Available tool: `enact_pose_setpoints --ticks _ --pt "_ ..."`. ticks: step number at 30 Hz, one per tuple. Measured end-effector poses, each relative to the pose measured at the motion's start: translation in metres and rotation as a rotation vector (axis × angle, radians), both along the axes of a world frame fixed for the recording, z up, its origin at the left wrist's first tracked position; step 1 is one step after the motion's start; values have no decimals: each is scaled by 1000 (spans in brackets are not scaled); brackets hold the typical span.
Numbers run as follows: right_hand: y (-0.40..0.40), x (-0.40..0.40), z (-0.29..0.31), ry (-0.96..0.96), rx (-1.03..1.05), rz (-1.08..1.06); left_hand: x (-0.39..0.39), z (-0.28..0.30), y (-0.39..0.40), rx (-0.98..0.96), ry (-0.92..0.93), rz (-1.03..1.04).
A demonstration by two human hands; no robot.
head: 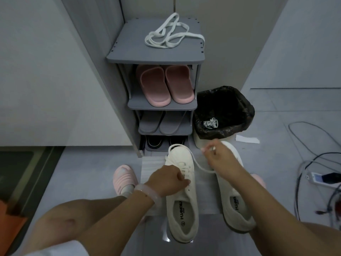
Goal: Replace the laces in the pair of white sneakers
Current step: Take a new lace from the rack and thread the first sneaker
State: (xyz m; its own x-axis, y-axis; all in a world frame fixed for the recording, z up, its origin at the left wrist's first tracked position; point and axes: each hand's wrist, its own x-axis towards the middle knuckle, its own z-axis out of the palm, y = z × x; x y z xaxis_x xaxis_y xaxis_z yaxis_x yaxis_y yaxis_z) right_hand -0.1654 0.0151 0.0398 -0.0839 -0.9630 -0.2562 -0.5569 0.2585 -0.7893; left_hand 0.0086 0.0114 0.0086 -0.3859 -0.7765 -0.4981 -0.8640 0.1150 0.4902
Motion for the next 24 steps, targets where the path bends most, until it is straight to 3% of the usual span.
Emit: enact_pose_setpoints --ticks 2,6,9,16,24 --pt "4 5 -12 85 94 119 -1 -6 3 38 18 20" --pt "11 6 -23 80 266 356 0 -8 -2 72 72 11" --pt "16 5 -27 149 259 463 0 -10 -4 114 130 52" --pt "25 14 -38 289 148 474 0 -16 -2 92 190 83" --pt "24 15 -42 135 17 374 0 -20 -6 23 255 84"
